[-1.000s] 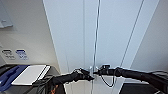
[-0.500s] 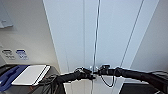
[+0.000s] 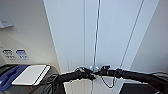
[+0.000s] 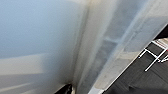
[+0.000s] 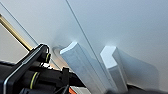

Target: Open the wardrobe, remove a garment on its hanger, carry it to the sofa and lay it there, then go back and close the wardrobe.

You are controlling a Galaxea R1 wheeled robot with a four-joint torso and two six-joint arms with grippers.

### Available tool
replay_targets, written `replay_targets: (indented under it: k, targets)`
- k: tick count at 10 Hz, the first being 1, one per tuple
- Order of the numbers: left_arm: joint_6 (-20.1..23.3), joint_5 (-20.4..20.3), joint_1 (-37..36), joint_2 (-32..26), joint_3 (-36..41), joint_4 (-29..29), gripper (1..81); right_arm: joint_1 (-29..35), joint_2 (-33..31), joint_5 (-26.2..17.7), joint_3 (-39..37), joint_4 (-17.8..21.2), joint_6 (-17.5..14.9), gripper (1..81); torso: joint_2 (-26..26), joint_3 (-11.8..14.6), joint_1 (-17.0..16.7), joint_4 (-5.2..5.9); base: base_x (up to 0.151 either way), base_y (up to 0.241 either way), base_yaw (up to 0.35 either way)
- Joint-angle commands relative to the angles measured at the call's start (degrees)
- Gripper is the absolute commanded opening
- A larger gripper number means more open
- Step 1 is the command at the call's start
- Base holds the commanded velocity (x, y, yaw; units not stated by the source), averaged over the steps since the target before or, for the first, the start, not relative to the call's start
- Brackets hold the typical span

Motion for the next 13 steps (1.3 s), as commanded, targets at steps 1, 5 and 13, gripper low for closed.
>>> replay_targets:
  k: [1, 5, 13]
  targets:
    - [0.77, -6.3, -5.02, -1.43, 21.95, 0.41, 81.1, 4.78, 3.31, 0.52, 11.05, 1.53, 0.31, 81.1, 0.0, 0.0, 0.0, 0.0, 0.0, 0.0, 0.0]
    - [0.69, -10.53, 2.52, -16.04, 42.63, 0.59, 81.1, 0.76, 1.92, -0.36, 19.99, 0.91, -0.21, 81.1, 0.05, 0.0, 0.09, 0.0, 0.0, 0.0, 0.0]
    - [0.86, -14.47, 19.14, -46.85, 70.9, 7.17, 81.1, -13.3, -21.25, -0.11, 45.93, -8.91, -0.48, 81.1, 0.09, 0.0, 0.18, -0.06, 0.0, 0.0, 0.0]
